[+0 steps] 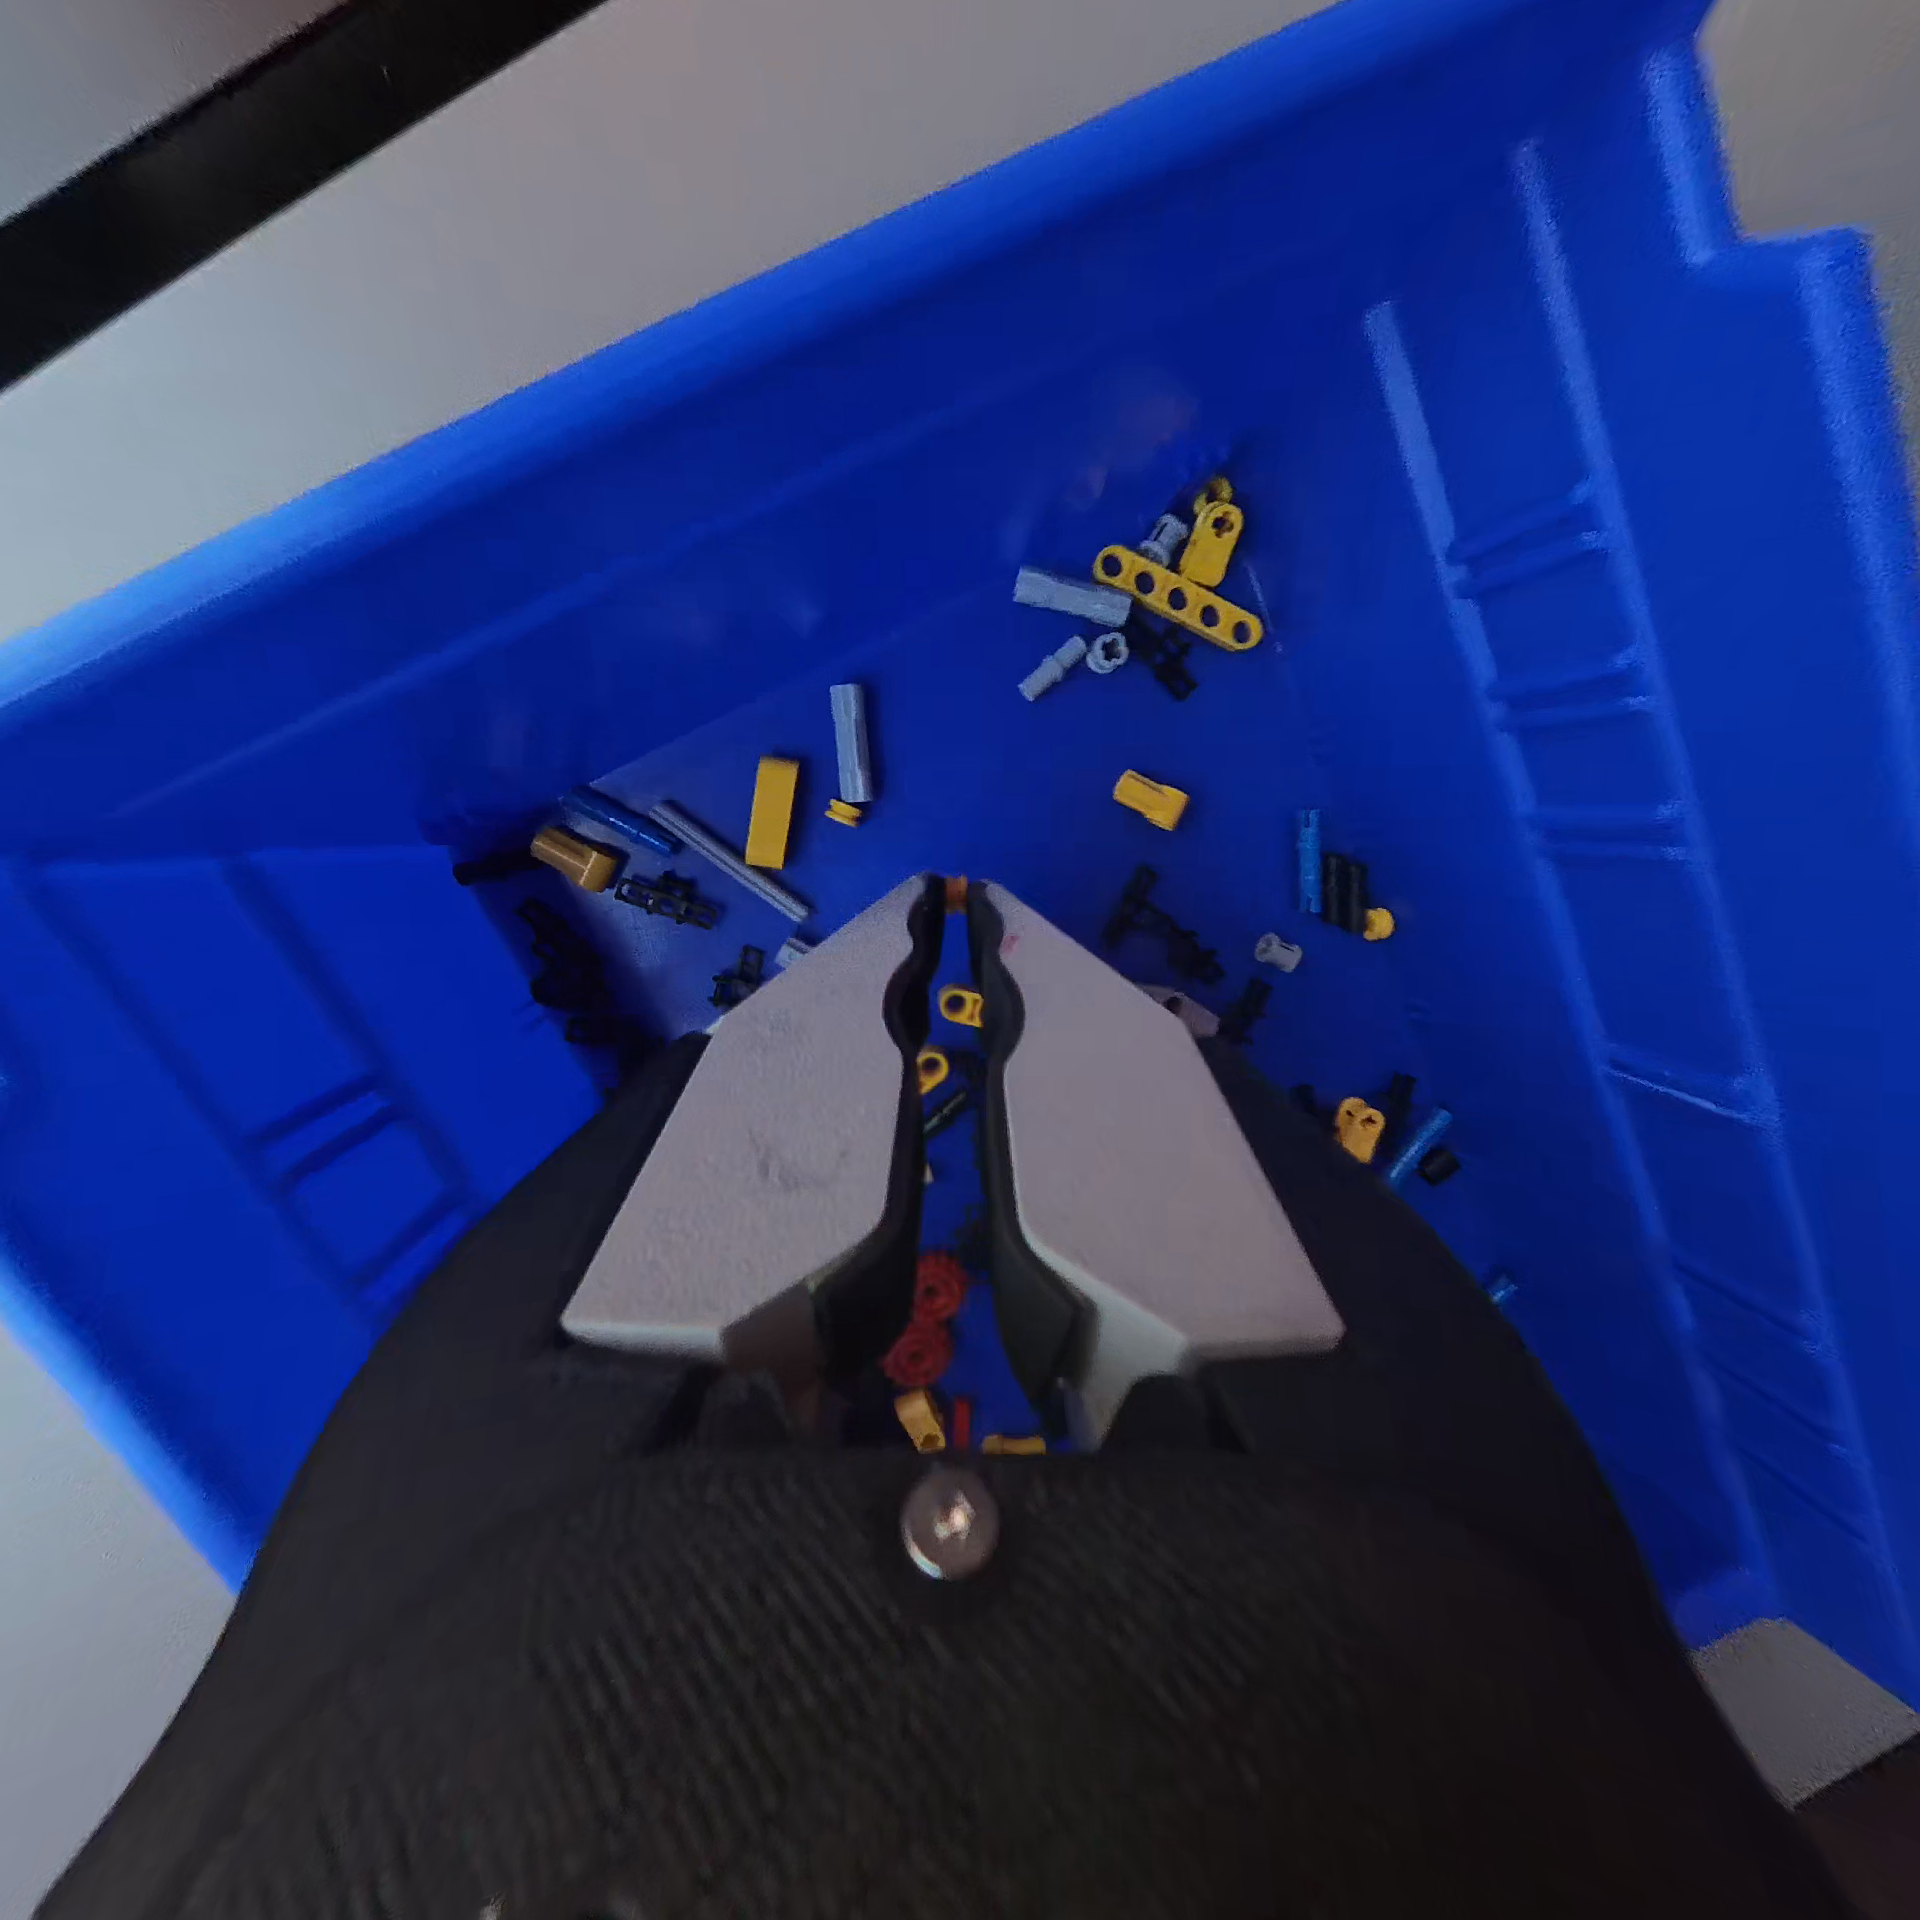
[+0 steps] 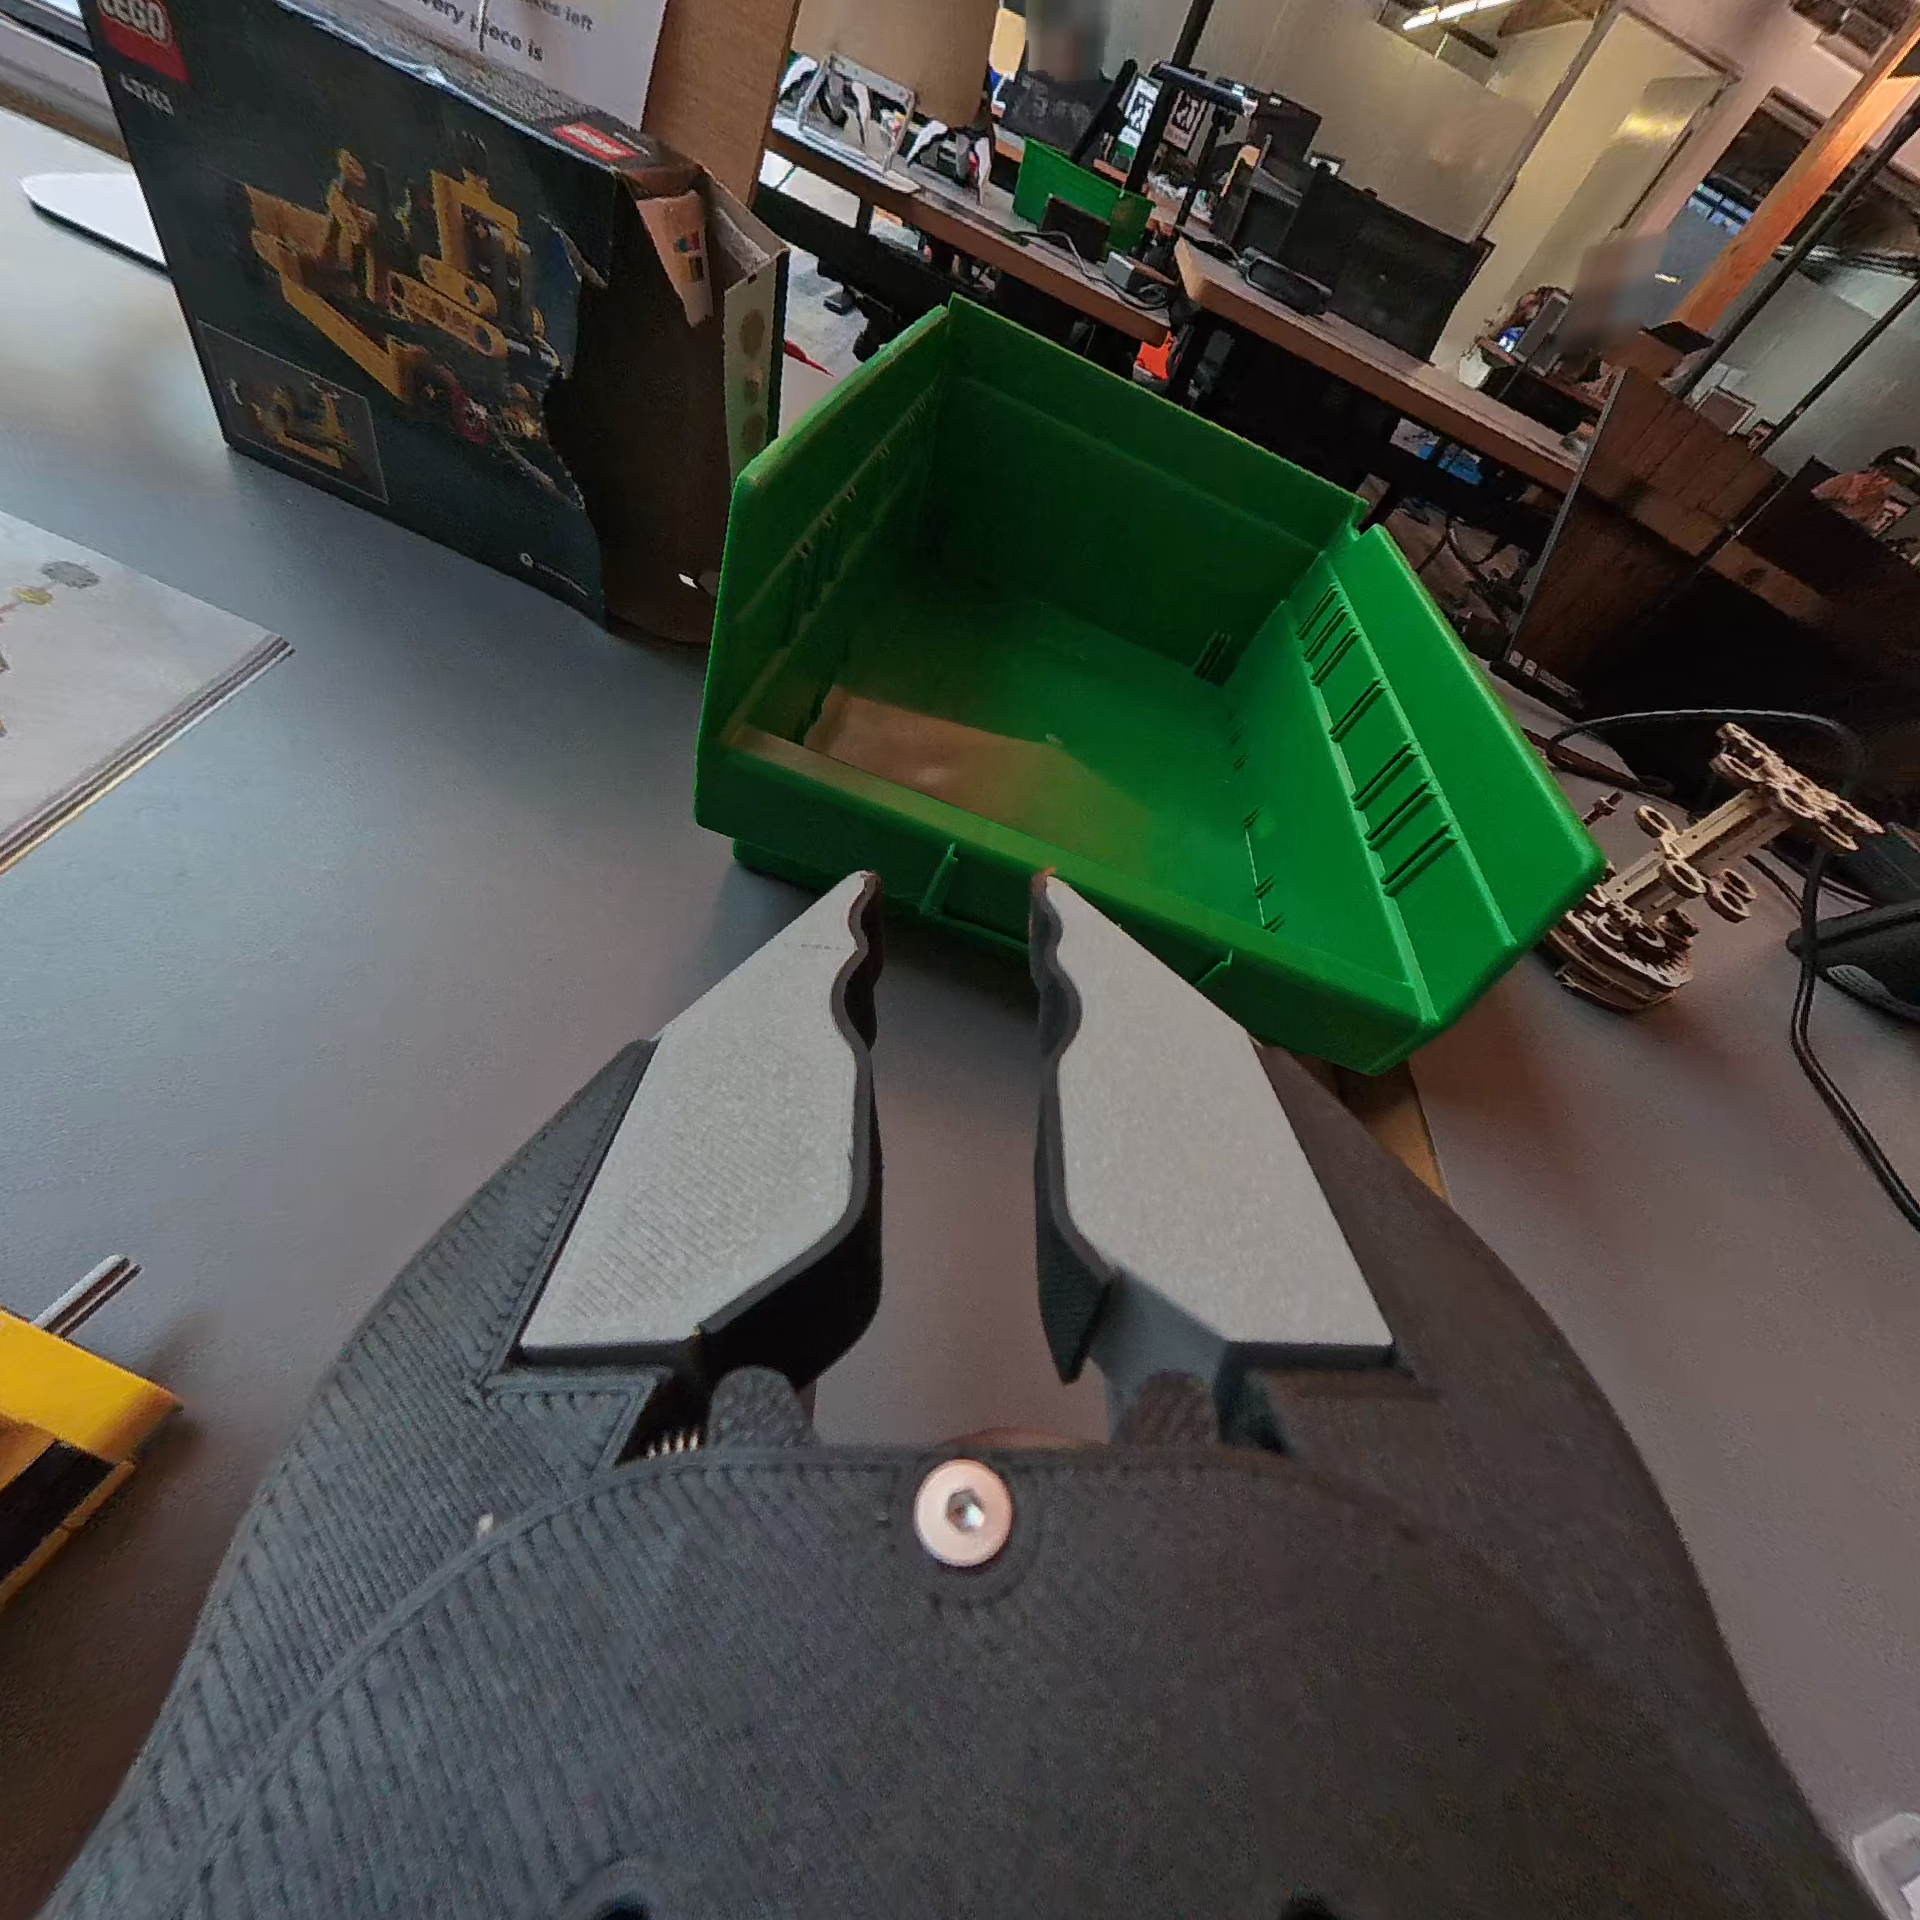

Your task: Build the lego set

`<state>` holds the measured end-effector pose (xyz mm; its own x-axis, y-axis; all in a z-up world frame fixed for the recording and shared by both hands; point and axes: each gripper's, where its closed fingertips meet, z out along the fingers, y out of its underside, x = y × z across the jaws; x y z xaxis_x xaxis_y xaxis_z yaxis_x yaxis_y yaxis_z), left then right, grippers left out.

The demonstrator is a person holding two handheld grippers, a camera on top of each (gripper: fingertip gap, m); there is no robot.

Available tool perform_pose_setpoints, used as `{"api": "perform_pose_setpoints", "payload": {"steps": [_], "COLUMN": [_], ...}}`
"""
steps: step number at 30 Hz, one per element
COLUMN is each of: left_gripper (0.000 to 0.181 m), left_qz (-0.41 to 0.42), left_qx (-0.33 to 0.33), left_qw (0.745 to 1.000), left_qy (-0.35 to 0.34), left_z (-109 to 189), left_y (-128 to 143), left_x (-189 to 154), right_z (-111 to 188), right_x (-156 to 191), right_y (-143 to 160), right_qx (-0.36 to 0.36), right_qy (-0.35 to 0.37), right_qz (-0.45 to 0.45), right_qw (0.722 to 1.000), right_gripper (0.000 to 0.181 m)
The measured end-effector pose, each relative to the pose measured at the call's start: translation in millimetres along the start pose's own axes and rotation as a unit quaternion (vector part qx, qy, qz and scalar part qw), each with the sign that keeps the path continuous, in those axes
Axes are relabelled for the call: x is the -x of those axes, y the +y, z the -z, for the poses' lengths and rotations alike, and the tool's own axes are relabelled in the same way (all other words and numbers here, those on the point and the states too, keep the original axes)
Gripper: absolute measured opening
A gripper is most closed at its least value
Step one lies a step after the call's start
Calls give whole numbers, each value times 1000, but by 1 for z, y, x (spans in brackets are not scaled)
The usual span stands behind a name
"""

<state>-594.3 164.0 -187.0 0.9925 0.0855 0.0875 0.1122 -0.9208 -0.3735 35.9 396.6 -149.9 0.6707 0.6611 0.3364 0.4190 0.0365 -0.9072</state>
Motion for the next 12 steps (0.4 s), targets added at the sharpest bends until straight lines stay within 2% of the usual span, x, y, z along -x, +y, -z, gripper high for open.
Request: {"api": "perform_pose_setpoints", "payload": {"steps": [2, 4, 6, 8, 10, 12], "left_gripper": [2, 2, 1, 1, 1, 2], "left_qz": [-14, -44, -105, -184, -252, -317], "left_qx": [-31, -83, -150, -195, -194, -165], "left_qw": [999, 995, 976, 940, 919, 908], "left_qy": [-2, 26, 118, 211, 231, 217], "left_z": [20, 50, 92, 129, 132, 103], "left_y": [-7, -17, -26, -19, -1, 24], "left_x": [-15, -52, -125, -209, -273, -326], "right_z": [0, 0, 1, 1, 3, 5], "right_x": [1, 2, 4, 5, 5, 5], "right_y": [-1, -1, -2, -4, -6, -9], "right_qx": [-2, -3, -6, -11, -18, -29], "right_qy": [-2, -4, -7, -10, -12, -16], "right_qz": [-1, 1, 3, 5, 3, -4], "right_qw": [1000, 1000, 1000, 1000, 1000, 999], "right_gripper": [25, 25, 24, 25, 25, 25]}}
